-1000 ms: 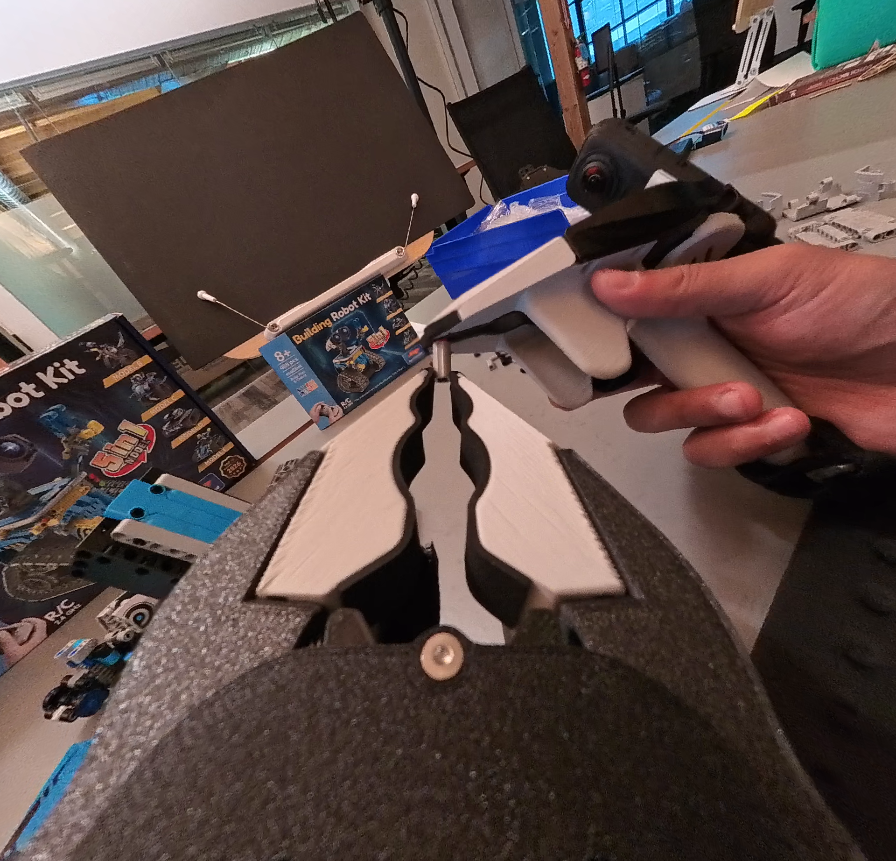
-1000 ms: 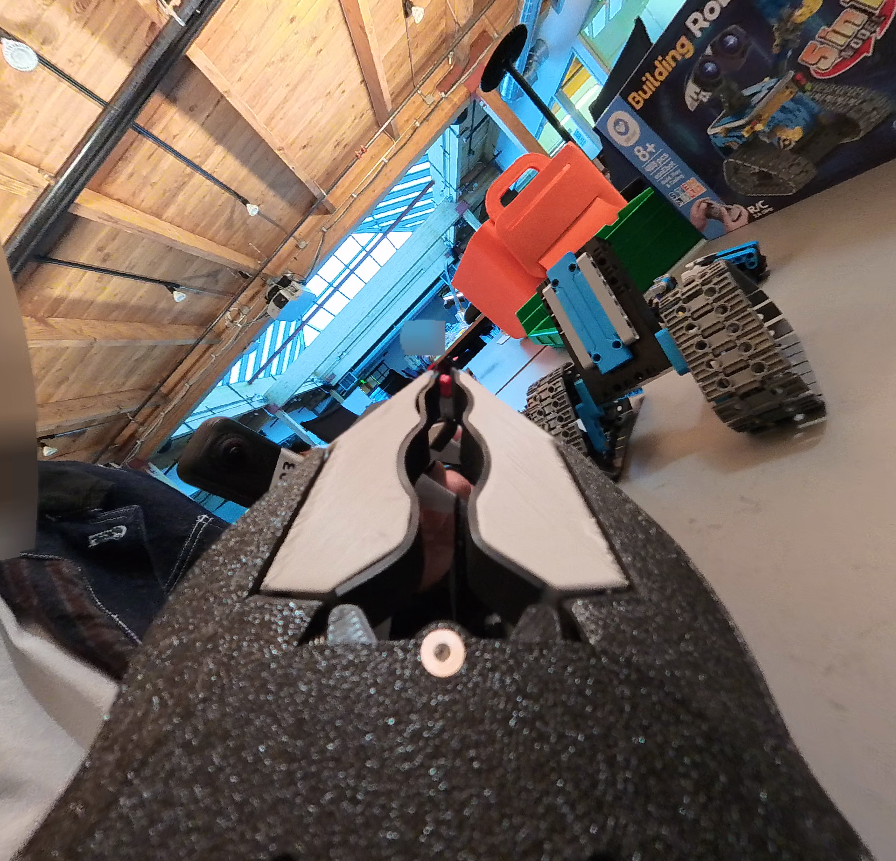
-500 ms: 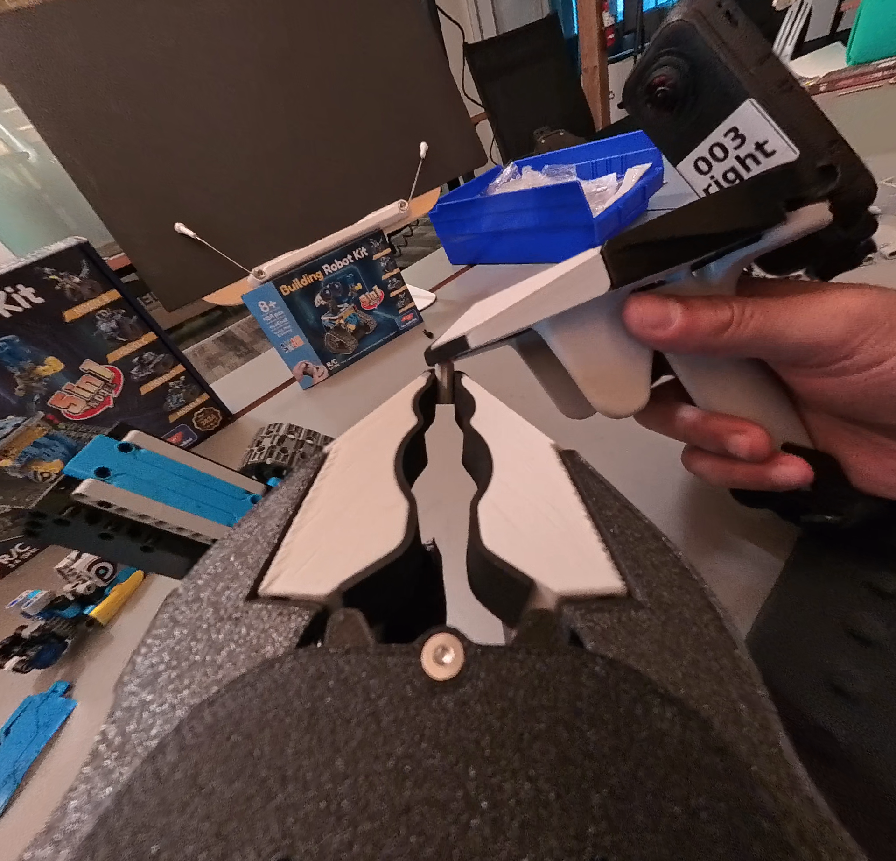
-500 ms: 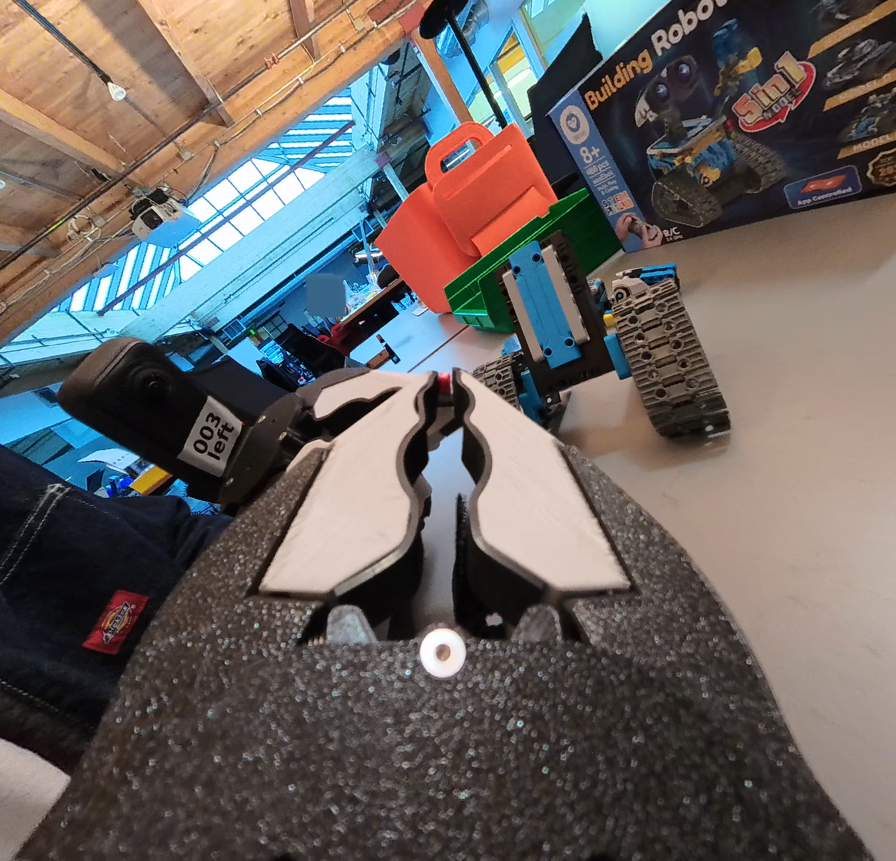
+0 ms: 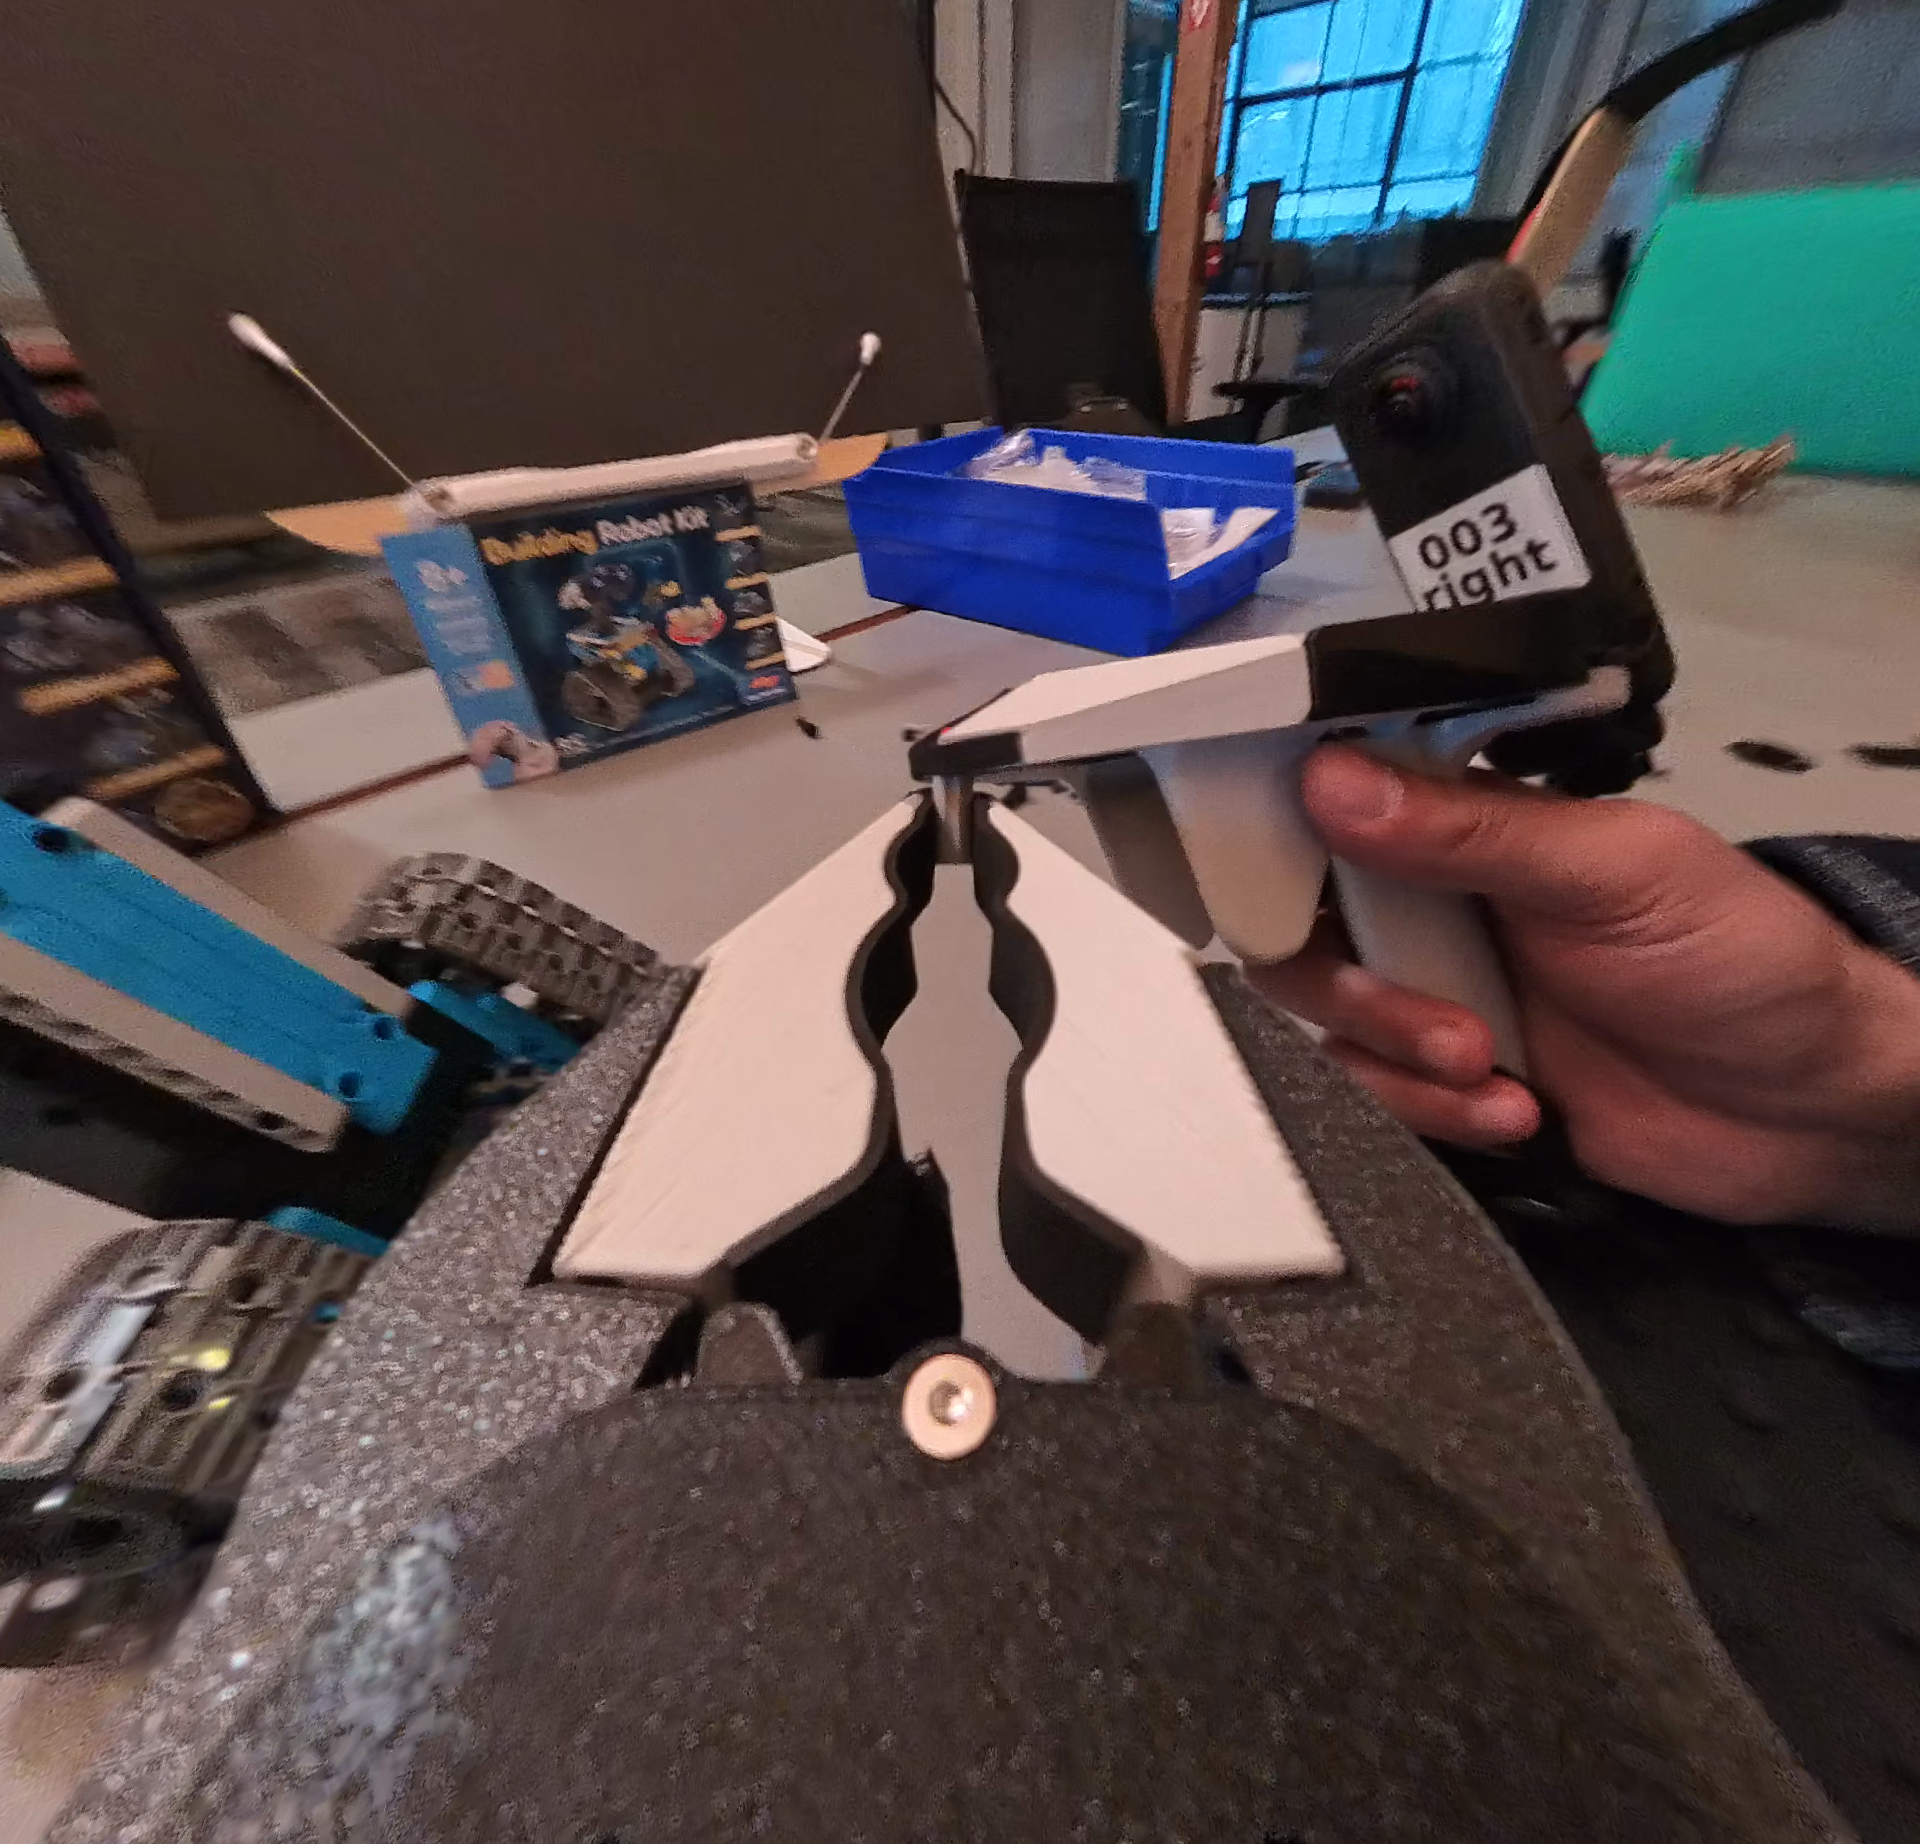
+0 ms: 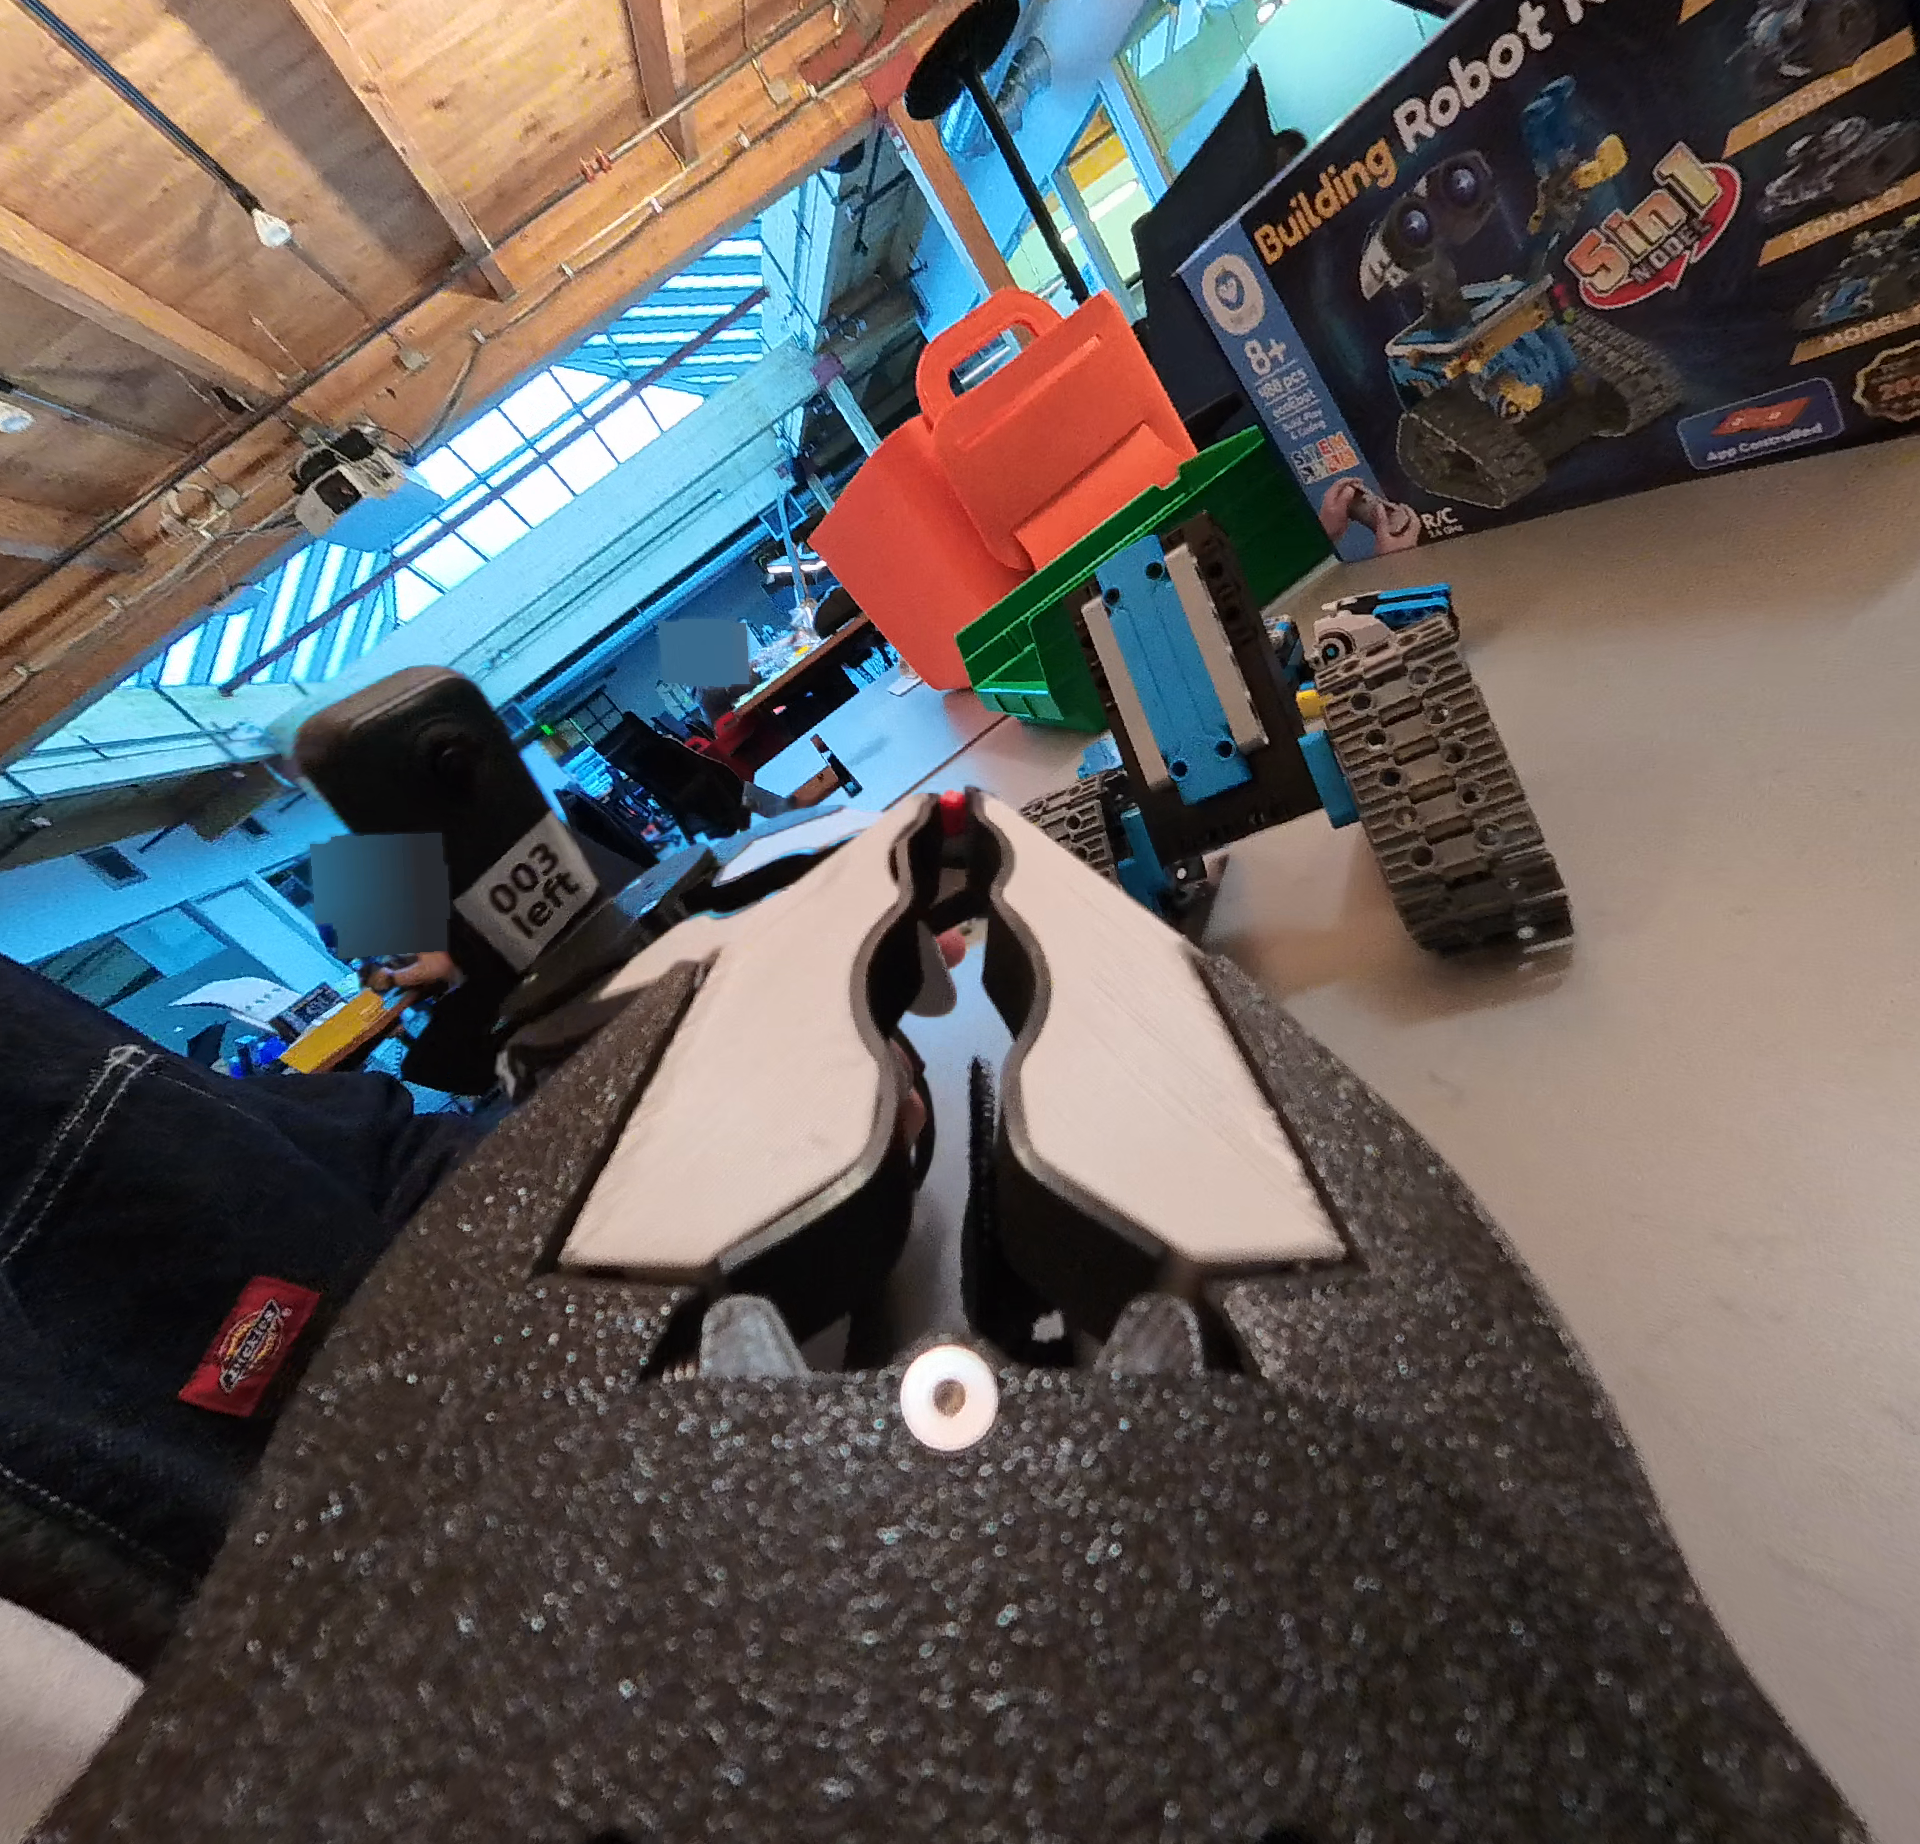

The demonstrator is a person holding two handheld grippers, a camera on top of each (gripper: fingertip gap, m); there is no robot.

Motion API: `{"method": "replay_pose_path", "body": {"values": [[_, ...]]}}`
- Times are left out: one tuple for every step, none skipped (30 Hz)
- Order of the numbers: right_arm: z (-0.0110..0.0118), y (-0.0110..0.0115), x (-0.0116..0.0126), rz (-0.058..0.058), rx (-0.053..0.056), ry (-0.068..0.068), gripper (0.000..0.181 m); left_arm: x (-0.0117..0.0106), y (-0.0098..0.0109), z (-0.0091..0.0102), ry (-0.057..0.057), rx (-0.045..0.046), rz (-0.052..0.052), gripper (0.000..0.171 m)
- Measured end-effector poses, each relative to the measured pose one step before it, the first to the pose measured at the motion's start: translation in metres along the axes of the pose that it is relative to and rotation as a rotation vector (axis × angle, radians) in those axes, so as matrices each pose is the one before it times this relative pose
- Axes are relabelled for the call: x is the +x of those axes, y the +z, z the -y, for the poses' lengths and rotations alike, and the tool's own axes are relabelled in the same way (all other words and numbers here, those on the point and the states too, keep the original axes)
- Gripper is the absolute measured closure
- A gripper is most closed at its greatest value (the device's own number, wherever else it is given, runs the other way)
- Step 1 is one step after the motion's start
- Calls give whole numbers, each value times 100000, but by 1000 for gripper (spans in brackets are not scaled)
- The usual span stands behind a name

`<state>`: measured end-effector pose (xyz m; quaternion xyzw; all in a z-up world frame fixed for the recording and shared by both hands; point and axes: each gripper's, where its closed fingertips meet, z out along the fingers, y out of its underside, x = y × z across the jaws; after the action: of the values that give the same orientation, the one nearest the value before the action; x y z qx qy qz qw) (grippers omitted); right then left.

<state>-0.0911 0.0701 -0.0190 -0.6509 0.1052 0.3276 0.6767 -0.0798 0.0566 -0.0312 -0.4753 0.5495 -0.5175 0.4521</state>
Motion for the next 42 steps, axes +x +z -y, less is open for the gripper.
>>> {"method": "replay_pose_path", "body": {"values": [[28,-121,159,210,348,2403,181,89,79,-85,-1836,-154,-1388,166],[42,-106,168,1570,804,4514,181,15,72,-72,834,-477,151,166],[87,-50,210,1247,1168,4280,181,-52,81,-46,1896,-614,1158,166],[129,-47,145,1317,1608,3806,181,-34,94,-2,1894,-404,1108,166],[141,3,30,1644,1203,2885,181,-45,36,60,1112,-57,573,166],[38,92,69,1048,557,2315,181,-86,-10,32,-468,202,76,166],[70,64,127,1184,1369,3272,181,-89,9,-11,-1625,129,-344,166],[-30,100,126,1728,781,3532,181,-120,2,-49,-1286,-180,-20,166],[-4,57,209,807,129,2810,181,-127,13,-94,-127,-477,648,166],[33,68,163,585,831,2005,181,-119,27,-86,-494,-500,545,166],[-34,80,215,-367,-301,850,181,-137,26,-102,-2088,-327,-235,166],[19,105,108,171,765,1493,181,-134,-14,-34,-3178,190,-669,166],[-14,190,40,676,706,1448,181,-152,-54,28,-2925,537,-127,166],[-42,133,138,-396,-525,700,181,-158,-92,40,-1752,448,514,166],[0,214,-173,953,-148,-96,181,-123,-167,191,-1503,1274,833,167],[21,242,-153,2,-252,-1186,181,-110,-168,265,-999,1811,1365,167],[46,204,67,-285,59,465,181,-186,-74,94,-52,661,1576,167],[-4,191,197,-130,-162,1185,181,-247,11,-52,-811,-238,914,167],[-44,134,368,-1128,94,1742,181,-265,13,-166,-1926,-677,250,167],[-40,189,159,101,165,1480,181,-234,-6,-95,-1945,-263,126,167],[50,150,208,-829,110,368,181,-210,6,-67,-565,-242,645,167],[70,178,157,82,334,1646,181,-212,30,-46,-295,-343,845,167],[-22,224,170,-368,-528,-55,181,-227,-9,-60,-933,-177,600,167],[364,-11,199,-993,2247,573,181,-263,-59,-76,-1379,-191,784,166],[3284,-1587,977,-4013,18069,2335,181,-641,-485,368,-697,2624,2910,166],[4087,-2009,1372,-1498,10654,6772,181,-1008,-813,563,73,3682,3814,167],[4489,-2122,662,-823,12725,3892,181,-624,-400,-109,-2174,-295,460,167],[2124,-1118,-617,-2803,819,-11938,181,-167,-44,-109,-4349,-69,-1943,166],[-409,-74,-1361,-2464,-9725,-20262,181,50,119,48,-1671,335,-1360,166],[-1277,480,-1478,785,-12656,-11467,181,297,230,-114,1241,-789,-1022,166],[-866,436,-1081,2261,-8494,-3741,181,553,259,-129,1579,-818,-1818,166],[-992,405,-697,2242,-8795,-3323,181,615,148,1,2211,-107,-1882,166],[-1424,512,-387,837,-10346,-6200,181,622,60,-1,3367,-275,-1913,166],[-1240,504,-678,2135,-7385,-8398,181,717,16,-80,4889,-730,-2488,166],[-639,291,-1095,3235,-3502,-9553,181,1064,15,-53,6383,-760,-4951,166],[-380,90,-1593,5593,-3879,-8981,167,1304,20,-186,8064,-1848,-7080,166],[-804,-18,-1484,5111,-8754,-9478,156,1240,60,-748,10337,-4883,-7146,166],[-1452,-162,-1353,4579,-13244,-10460,148,1035,24,-1163,11093,-6720,-5932,166],[-1615,-24,-765,614,-12928,-8585,140,1052,-101,-815,9328,-3779,-5329,166],[-1327,171,-664,-145,-9340,-6930,142,1189,-92,-313,6038,-740,-6051,166],[-516,429,-871,727,-2413,-6687,147,753,41,-107,1293,-243,-4231,166],[-63,587,-1257,2394,1640,-6697,153,686,162,-163,-2571,-462,-5312,166]]}}
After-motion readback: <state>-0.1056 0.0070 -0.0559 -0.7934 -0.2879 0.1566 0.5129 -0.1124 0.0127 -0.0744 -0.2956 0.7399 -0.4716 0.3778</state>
